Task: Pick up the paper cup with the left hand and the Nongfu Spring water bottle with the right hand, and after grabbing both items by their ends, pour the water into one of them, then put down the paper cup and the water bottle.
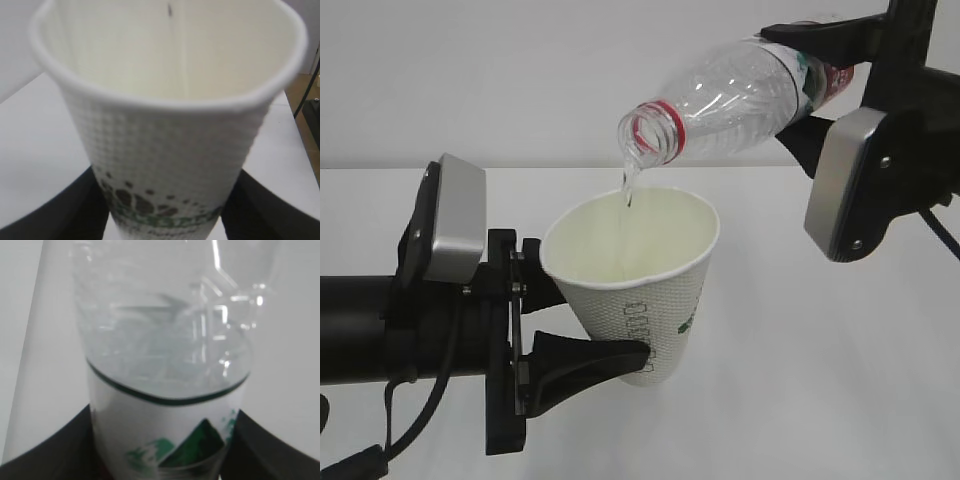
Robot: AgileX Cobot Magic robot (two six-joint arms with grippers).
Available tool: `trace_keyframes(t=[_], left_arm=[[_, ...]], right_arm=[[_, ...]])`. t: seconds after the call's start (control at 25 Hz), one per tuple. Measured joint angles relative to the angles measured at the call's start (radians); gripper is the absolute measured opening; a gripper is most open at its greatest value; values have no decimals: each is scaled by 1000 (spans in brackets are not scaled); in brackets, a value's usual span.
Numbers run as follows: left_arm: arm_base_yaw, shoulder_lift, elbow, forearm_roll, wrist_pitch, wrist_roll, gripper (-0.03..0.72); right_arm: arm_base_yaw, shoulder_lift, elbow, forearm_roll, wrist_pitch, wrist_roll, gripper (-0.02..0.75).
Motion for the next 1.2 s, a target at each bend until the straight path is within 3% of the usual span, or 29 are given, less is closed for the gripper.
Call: trace_keyframes(t=[1.2], left_arm=[[0,0,0,3,0,0,465]], right_arm=[[0,0,0,0,0,-11,451]])
